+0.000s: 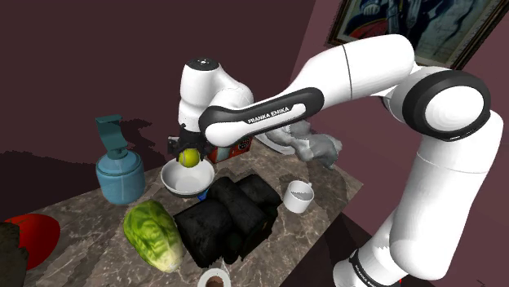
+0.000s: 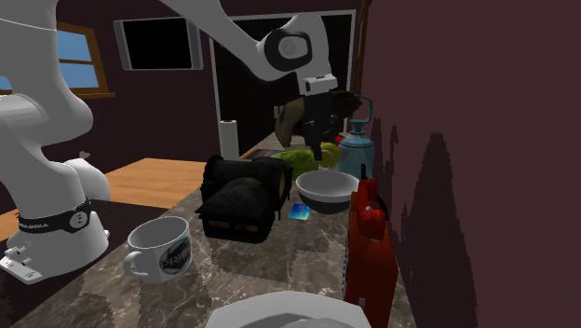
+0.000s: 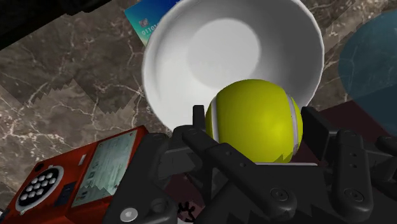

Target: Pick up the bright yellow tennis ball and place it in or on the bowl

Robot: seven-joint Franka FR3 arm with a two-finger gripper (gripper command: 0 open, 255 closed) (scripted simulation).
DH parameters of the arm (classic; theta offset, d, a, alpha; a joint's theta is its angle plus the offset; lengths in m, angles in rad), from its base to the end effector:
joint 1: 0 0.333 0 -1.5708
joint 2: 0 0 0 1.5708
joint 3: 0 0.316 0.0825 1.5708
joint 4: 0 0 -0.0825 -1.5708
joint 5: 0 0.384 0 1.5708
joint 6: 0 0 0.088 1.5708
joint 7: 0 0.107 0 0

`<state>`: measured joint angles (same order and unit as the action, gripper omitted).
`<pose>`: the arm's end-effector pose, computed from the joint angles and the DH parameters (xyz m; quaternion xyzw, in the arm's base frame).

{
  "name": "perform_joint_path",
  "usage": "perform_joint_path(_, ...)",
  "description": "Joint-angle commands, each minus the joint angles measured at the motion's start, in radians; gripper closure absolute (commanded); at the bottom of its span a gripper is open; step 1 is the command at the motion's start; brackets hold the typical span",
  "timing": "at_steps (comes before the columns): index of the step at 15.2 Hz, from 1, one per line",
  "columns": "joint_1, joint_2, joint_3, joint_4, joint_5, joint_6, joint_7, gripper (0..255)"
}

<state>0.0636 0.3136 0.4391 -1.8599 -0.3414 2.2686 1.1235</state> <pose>0.5703 0.2832 0.3778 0.9706 -0.2196 0.0982 0.0014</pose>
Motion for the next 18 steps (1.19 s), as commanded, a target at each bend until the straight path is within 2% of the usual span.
perform_joint_path(1, 0.002, 0.01, -0.004, -0.011, -0.009, 0.02, 0.008, 255)
perform_joint_path(7, 0.012, 0.052, -0.02, -0.037, -0.046, 0.082, 0.039, 255)
perform_joint_path(14, 0.012, 0.052, -0.02, -0.037, -0.046, 0.082, 0.039, 255)
perform_joint_path(15, 0.012, 0.052, -0.02, -0.037, -0.046, 0.082, 0.039, 0)
perform_joint_path(18, 0.012, 0.052, -0.02, -0.037, -0.046, 0.082, 0.039, 0)
